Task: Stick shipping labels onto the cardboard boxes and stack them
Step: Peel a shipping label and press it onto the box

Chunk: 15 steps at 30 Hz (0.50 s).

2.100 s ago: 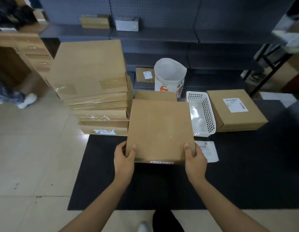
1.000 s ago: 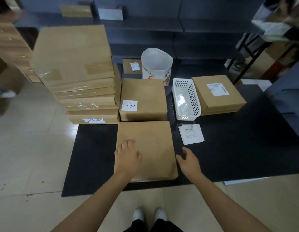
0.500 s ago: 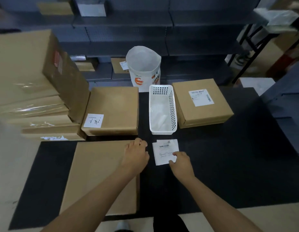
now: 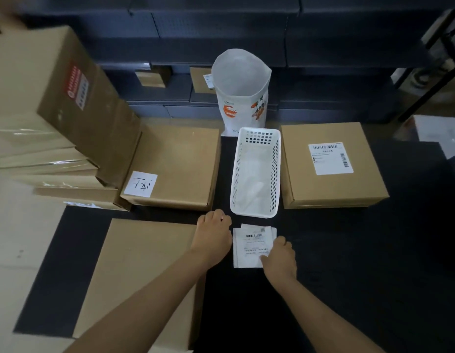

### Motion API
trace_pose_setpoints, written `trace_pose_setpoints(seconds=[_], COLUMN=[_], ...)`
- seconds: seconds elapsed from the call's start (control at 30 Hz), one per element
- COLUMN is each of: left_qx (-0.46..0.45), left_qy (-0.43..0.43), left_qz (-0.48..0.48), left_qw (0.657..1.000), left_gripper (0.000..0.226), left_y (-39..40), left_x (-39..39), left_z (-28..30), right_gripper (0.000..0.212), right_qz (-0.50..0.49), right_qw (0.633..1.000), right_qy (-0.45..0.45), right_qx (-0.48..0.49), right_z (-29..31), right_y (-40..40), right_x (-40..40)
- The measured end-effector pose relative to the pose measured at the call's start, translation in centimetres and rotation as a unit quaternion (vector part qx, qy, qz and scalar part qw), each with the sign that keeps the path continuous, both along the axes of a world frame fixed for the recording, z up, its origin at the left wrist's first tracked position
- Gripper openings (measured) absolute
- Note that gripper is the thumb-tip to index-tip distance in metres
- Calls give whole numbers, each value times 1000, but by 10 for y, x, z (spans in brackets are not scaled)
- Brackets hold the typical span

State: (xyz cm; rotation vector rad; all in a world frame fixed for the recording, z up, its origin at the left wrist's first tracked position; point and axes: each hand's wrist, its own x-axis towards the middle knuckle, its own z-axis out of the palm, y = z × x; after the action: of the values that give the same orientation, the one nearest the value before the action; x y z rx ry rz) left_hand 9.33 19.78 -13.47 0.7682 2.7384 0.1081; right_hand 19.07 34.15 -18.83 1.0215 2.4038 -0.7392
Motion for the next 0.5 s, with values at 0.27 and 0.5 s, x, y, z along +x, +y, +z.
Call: trace_pose_setpoints(seconds=[0.27,0.5], left_qx=[1,-36], left_qy=[-4,-1], left_qz=[-8,-24], left_qw=[1000,999], left_gripper=[33,31], left_y=[8,6], left_x=[-11,-10], left_z=[0,8], right_gripper=[20,7], right_qz=[-9,-56], right_qw=[1000,998], right_qy=[-6,17], right_qx=[6,-30], right_z=[6,14], right_y=[10,20], right_x=[-6,-3])
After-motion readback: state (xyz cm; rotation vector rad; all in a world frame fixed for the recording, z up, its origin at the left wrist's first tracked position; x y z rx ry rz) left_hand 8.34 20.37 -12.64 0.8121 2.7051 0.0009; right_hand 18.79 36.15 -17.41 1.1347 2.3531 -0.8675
